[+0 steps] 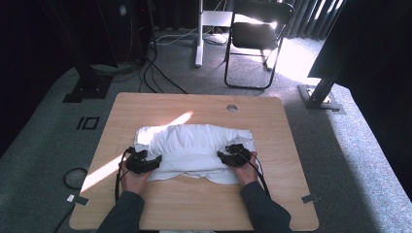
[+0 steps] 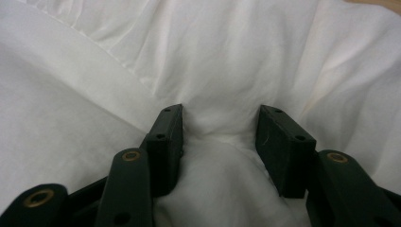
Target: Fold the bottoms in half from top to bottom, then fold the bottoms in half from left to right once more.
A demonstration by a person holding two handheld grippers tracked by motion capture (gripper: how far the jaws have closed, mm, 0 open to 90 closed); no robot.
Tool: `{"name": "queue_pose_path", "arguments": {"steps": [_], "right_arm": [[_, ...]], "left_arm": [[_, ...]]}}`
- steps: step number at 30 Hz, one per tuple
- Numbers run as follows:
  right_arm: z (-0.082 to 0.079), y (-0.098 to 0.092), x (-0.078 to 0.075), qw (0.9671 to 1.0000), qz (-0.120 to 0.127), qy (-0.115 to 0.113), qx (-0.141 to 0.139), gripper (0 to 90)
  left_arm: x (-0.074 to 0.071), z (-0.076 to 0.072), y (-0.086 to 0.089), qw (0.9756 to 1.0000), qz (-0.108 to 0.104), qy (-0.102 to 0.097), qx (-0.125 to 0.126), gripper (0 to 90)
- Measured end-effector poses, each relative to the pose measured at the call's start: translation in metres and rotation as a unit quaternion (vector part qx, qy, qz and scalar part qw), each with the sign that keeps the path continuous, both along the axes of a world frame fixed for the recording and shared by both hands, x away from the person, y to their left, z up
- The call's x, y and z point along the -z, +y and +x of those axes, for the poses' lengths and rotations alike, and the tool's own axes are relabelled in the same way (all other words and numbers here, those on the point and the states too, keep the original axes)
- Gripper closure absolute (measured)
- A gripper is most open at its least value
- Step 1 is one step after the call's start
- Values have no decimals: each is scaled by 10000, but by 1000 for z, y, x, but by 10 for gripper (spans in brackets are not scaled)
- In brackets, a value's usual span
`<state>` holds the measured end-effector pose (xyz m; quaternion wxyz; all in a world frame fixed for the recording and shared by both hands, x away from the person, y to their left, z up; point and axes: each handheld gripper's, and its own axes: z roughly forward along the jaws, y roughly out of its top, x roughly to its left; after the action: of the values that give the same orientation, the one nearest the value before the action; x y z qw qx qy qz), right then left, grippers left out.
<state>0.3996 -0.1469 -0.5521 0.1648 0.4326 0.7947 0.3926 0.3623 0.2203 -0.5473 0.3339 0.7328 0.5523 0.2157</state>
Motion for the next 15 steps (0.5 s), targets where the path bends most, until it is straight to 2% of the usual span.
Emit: {"name": "queue_pose_path", "arguments": {"steps": [6,8,9,12,15], "right_arm": [[2,4,0,10000,5,-11,-22,509],[2,4,0,10000,15,-8,-19,509],[2,4,0,10000,13,-10,-23,509],[2,4,0,10000,22,-8,-35,509],[2,5,1,10000,41,-11,-50,509]], "left_arm": [[2,3,7,9991,33,109,-415,112],[3,5,8,9981,136,159,-577,38],[4,5,9,9980,86,181,-606,17],[6,7,12,9970,38,280,-719,2],[6,7,12,9967,74,285,-763,2]]}}
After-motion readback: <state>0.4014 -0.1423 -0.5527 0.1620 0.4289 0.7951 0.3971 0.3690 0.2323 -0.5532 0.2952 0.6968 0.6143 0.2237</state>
